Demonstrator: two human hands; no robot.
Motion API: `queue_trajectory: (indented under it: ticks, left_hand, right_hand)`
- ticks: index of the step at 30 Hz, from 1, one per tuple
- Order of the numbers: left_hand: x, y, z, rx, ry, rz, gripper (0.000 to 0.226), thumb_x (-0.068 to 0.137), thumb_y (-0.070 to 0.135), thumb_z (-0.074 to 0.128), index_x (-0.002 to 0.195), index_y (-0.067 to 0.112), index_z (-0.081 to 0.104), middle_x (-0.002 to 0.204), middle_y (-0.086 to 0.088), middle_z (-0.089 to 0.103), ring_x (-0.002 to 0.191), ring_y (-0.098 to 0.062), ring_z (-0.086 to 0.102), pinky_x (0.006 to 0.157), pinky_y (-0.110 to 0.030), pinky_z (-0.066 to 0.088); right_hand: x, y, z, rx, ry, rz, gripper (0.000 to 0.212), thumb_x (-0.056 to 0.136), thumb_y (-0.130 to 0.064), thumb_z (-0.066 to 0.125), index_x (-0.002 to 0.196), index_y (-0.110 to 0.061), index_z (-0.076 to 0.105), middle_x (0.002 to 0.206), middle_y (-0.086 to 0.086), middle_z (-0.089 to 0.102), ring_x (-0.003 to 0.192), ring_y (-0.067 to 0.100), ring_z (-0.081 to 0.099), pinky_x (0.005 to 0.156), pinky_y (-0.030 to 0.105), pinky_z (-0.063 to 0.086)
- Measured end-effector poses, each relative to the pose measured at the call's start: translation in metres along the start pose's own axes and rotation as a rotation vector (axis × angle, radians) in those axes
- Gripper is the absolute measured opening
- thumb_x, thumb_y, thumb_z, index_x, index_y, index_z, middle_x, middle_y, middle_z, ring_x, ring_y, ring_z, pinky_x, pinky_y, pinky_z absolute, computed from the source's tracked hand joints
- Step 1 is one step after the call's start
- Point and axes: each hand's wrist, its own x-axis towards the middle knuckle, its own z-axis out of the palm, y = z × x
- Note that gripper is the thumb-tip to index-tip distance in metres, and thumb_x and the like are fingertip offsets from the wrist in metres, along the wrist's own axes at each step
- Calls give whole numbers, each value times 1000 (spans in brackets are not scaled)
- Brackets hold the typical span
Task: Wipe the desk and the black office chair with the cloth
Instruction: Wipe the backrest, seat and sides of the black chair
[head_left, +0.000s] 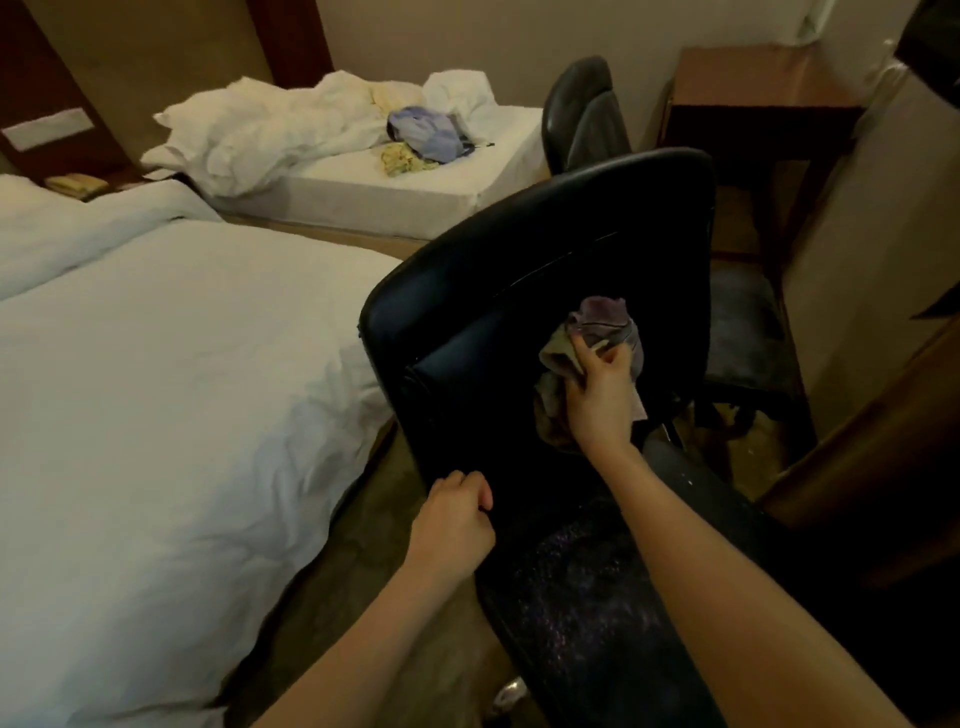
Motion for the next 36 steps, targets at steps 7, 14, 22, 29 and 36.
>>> queue_trajectory:
  ticks: [7, 14, 22, 29, 36]
  left_hand:
    - [-5, -42, 5, -291, 457, -231, 10, 91, 11, 48, 84, 18, 46, 78, 0, 52, 75, -16, 49, 59, -26, 32]
    - [34, -63, 60, -467, 699, -53, 22, 98, 30, 40, 112, 14, 44, 105, -4, 56, 97, -21, 54, 80, -33, 43]
    - [62, -84, 89, -497, 982, 123, 23, 97, 34, 41, 107, 15, 49, 99, -2, 52, 94, -21, 50, 78, -32, 39]
    - [61, -110, 100, -685, 910, 202, 28, 99, 22, 43, 122, 14, 56, 109, 0, 61, 96, -12, 54, 78, -21, 36]
    - [58, -111, 97, -654, 643, 85, 30, 101, 25, 36, 120, 9, 53, 114, -8, 59, 103, -22, 54, 84, -31, 41]
  right_hand:
    - [8, -8, -1, 45, 126, -103, 46, 90, -6, 53, 135, -12, 51, 108, 19, 43, 87, 31, 49, 80, 33, 41]
    - [-9, 16, 54, 38, 376, -170, 49, 81, -7, 58, 130, -15, 57, 106, 20, 45, 88, 33, 50, 82, 39, 42]
    - [-8, 34, 69, 96, 512, -231, 46, 88, -17, 55, 133, -24, 53, 121, 13, 42, 103, 27, 49, 88, 31, 37]
    - [-38, 25, 58, 252, 489, -373, 38, 89, -17, 53, 125, -23, 61, 129, 11, 44, 114, 28, 48, 96, 25, 31]
    - [-98, -39, 83, -258, 443, -737, 30, 92, -14, 50, 121, -15, 59, 126, 12, 42, 106, 31, 50, 72, 36, 43]
